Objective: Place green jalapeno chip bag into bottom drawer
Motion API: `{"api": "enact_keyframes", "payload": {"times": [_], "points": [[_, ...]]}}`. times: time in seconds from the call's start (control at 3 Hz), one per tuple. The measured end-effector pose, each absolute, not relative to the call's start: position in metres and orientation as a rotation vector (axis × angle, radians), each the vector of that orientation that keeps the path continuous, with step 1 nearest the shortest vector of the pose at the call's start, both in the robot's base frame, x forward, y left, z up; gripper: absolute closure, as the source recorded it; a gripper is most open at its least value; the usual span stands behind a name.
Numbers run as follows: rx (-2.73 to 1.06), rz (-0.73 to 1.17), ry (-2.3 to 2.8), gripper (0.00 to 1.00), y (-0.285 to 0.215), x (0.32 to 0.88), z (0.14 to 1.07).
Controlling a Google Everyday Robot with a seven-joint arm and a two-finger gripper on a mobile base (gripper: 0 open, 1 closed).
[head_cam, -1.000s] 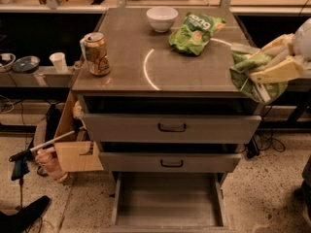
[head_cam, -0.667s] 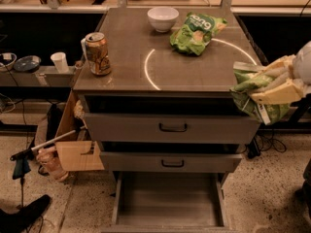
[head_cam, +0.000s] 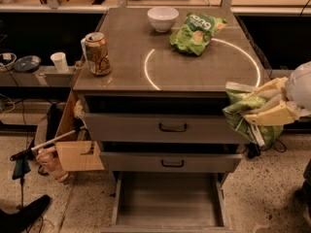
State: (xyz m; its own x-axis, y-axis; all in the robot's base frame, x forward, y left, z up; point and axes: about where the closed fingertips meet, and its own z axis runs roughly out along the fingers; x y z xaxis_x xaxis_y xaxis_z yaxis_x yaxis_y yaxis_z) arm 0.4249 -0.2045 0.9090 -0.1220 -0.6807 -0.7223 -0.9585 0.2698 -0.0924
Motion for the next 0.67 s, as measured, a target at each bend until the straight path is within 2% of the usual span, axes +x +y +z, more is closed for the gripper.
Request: {"api": "enact_keyframes", "payload": {"times": [0.67], "points": [[-1.453,0.545,1.859,1.00,-0.200,0.422,0.894]]}}
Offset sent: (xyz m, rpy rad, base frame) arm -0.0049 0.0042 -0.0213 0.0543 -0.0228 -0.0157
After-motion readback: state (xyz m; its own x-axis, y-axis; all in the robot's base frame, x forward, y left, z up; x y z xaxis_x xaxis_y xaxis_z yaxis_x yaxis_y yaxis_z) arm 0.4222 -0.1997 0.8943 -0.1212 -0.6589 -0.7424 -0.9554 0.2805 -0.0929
